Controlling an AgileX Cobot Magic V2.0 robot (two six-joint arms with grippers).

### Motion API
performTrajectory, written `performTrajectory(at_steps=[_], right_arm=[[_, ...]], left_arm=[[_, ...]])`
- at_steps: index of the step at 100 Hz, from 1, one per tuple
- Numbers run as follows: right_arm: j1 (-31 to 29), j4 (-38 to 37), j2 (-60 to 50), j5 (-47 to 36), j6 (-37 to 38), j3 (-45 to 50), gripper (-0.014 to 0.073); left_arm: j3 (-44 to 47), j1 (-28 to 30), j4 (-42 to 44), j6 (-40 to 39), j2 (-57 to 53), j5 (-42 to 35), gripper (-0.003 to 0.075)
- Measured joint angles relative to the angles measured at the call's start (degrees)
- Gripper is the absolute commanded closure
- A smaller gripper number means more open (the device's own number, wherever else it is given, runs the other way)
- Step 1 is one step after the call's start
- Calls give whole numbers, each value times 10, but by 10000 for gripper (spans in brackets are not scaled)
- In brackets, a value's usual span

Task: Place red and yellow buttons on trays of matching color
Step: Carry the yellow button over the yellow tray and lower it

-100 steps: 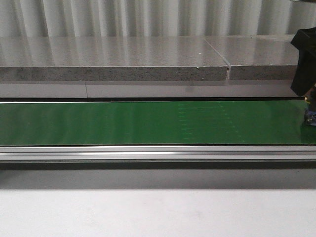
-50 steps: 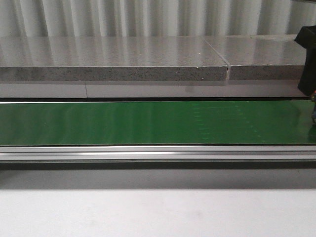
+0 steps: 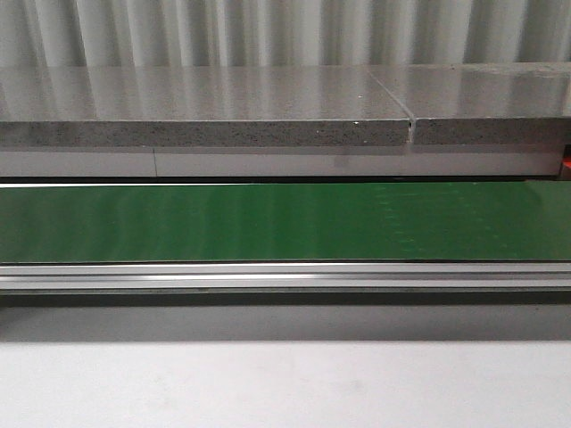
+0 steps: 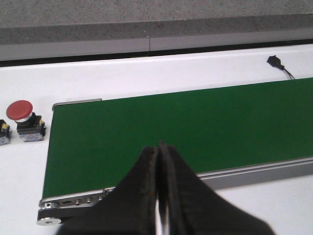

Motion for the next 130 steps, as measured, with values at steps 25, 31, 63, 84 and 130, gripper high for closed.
performTrajectory(at_steps=[25, 31, 63, 84, 130], right_arm=[[-116, 0, -53, 8, 41, 31, 438], [-141, 0, -62, 4, 46, 45, 438], [-234, 0, -85, -27, 70, 129, 438], [-266, 0, -87, -61, 73, 187, 438], [-296, 0, -87, -169, 74, 261, 438]], left_arm=[[0, 0, 0, 0, 0, 0, 740], [0, 0, 0, 0, 0, 0, 740], [0, 0, 0, 0, 0, 0, 740], [0, 0, 0, 0, 0, 0, 740], [0, 0, 0, 0, 0, 0, 740]])
